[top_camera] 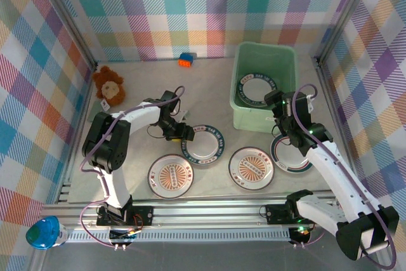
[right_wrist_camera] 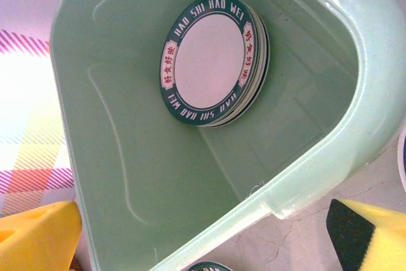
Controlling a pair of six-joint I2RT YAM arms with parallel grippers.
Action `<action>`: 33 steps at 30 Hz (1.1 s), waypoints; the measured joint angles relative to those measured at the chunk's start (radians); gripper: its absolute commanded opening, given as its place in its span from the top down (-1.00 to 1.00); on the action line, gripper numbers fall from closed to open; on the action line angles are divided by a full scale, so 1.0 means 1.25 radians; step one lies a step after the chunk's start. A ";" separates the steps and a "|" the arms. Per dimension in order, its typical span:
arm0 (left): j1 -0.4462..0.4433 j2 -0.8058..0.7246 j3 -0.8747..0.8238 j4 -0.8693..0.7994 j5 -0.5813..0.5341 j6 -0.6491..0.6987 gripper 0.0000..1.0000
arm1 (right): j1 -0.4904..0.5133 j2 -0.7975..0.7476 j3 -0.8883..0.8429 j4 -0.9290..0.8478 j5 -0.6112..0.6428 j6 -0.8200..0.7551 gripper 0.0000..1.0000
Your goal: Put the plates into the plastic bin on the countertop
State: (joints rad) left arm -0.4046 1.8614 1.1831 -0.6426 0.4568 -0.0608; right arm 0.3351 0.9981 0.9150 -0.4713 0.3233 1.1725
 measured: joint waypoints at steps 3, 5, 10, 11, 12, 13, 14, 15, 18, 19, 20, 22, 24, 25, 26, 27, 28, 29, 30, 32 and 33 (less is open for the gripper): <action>0.000 0.012 -0.001 0.006 0.007 0.002 -0.13 | 0.000 0.000 0.000 0.000 -0.004 -0.006 -0.99; 0.001 0.013 -0.001 0.007 0.009 0.002 -0.08 | 0.000 0.001 0.000 0.000 -0.009 -0.008 -0.99; 0.003 0.017 -0.001 0.007 0.003 0.001 0.07 | 0.000 0.007 0.000 0.001 -0.019 -0.008 -0.99; 0.003 0.017 -0.002 0.008 0.001 0.001 0.11 | 0.000 0.009 0.000 0.002 -0.021 -0.008 -0.99; 0.003 0.017 -0.002 0.009 -0.003 0.001 0.18 | 0.000 0.009 -0.001 0.006 -0.022 -0.008 -0.99; 0.003 0.017 -0.002 0.009 -0.006 0.000 0.23 | 0.000 0.009 -0.002 0.011 -0.023 -0.008 -0.99; 0.003 0.018 -0.003 0.013 -0.005 0.001 0.28 | 0.000 0.009 -0.002 0.014 -0.024 -0.008 -0.99; 0.003 0.020 -0.003 0.015 -0.006 0.000 0.34 | 0.000 0.010 -0.002 0.017 -0.024 -0.008 -0.99; 0.006 0.023 -0.003 0.014 -0.011 -0.002 0.49 | 0.000 0.018 -0.002 0.019 -0.028 -0.009 -0.99; 0.006 0.023 -0.003 0.015 -0.010 -0.002 0.54 | 0.000 0.022 -0.002 0.019 -0.031 -0.009 -0.99; 0.005 0.025 -0.003 0.020 -0.006 -0.002 0.57 | 0.000 0.025 -0.002 0.020 -0.032 -0.008 -0.99; 0.000 0.029 -0.003 0.029 0.008 -0.001 0.62 | 0.000 0.028 -0.002 0.022 -0.037 -0.008 -0.99; -0.001 0.029 -0.003 0.036 0.019 -0.001 0.65 | 0.000 0.029 -0.002 0.024 -0.039 -0.008 -0.99; -0.001 0.029 -0.003 0.037 0.023 -0.001 0.67 | 0.000 0.029 -0.002 0.026 -0.039 -0.008 -0.99; -0.001 0.029 -0.003 0.037 0.024 -0.001 0.69 | 0.000 0.030 -0.002 0.027 -0.039 -0.008 -0.99; -0.001 0.028 -0.003 0.037 0.026 -0.001 0.72 | 0.000 0.030 -0.002 0.029 -0.040 -0.008 -0.99; -0.001 0.027 -0.003 0.037 0.029 -0.001 0.76 | 0.000 0.031 -0.003 0.030 -0.040 -0.008 -0.99; -0.001 0.024 -0.003 0.037 0.032 -0.001 0.77 | 0.000 0.031 -0.003 0.030 -0.042 -0.008 -0.99; -0.001 0.020 -0.003 0.037 0.034 -0.001 0.78 | 0.000 0.031 -0.003 0.030 -0.042 -0.008 -0.99; 0.001 0.003 -0.004 0.036 0.038 -0.002 0.81 | 0.000 0.031 -0.003 0.030 -0.042 -0.008 -0.99; 0.003 -0.008 -0.004 0.036 0.038 -0.002 0.82 | 0.000 0.031 -0.003 0.030 -0.042 -0.008 -0.99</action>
State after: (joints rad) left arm -0.4011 1.8511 1.1786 -0.5972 0.5045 -0.0631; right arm 0.3351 1.0374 0.9112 -0.4339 0.2703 1.1622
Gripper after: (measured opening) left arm 0.119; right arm 0.995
